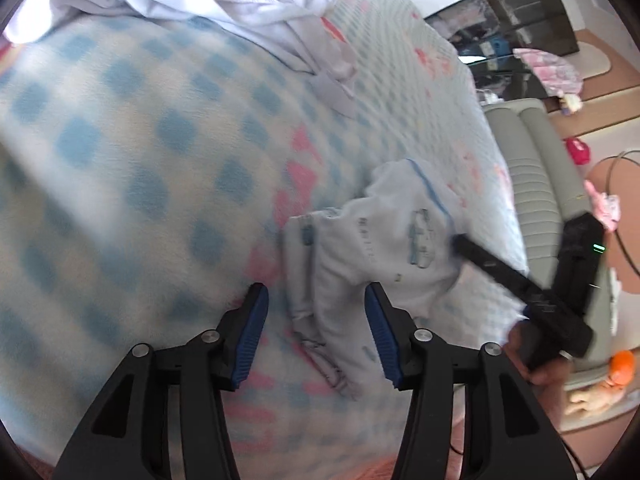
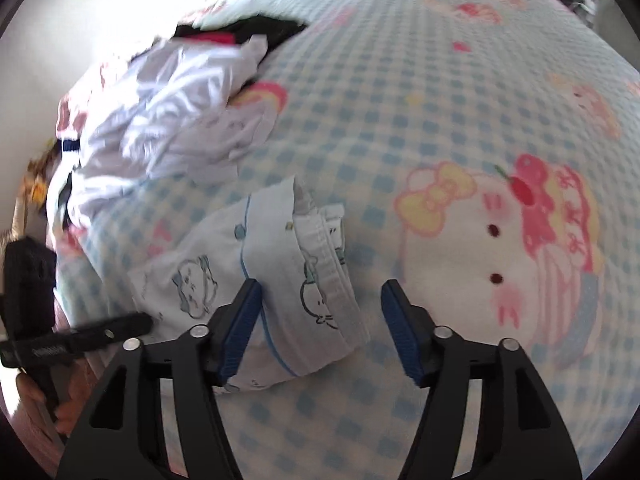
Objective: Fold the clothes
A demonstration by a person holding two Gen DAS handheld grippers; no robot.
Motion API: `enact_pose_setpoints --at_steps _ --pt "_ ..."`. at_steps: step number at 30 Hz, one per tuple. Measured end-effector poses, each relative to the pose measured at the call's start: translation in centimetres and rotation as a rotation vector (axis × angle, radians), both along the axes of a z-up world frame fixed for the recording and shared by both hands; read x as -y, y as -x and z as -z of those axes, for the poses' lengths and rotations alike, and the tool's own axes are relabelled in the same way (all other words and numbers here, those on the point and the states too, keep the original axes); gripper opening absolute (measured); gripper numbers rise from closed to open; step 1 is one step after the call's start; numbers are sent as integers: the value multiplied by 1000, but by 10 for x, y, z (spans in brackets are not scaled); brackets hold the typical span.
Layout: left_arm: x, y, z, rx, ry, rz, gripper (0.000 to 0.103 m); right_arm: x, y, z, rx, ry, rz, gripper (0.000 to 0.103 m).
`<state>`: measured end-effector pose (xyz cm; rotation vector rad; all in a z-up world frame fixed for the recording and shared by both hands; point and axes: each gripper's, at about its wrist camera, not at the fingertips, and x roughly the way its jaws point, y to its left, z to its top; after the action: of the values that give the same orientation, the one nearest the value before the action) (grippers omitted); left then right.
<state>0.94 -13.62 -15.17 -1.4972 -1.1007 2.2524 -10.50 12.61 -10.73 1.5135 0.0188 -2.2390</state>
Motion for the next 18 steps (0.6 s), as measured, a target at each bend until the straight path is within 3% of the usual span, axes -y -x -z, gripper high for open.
enact_pose_setpoints --at_steps 5,7,8,10,15,18 --pt "-9 5 0 2 12 12 54 -5 21 38 168 169 10 69" --pt "-17 11 -1 5 35 22 44 -8 15 43 184 207 30 62" --pt "-21 16 -1 12 46 28 35 -9 10 39 175 213 29 58" --pt "-27 19 -12 -11 52 53 31 -13 -2 25 148 216 31 50" --pt "-57 36 -54 -98 67 196 31 -43 -50 -20 96 249 138 48" --pt "-81 52 -62 -104 81 280 31 -66 -76 -30 117 253 204 52"
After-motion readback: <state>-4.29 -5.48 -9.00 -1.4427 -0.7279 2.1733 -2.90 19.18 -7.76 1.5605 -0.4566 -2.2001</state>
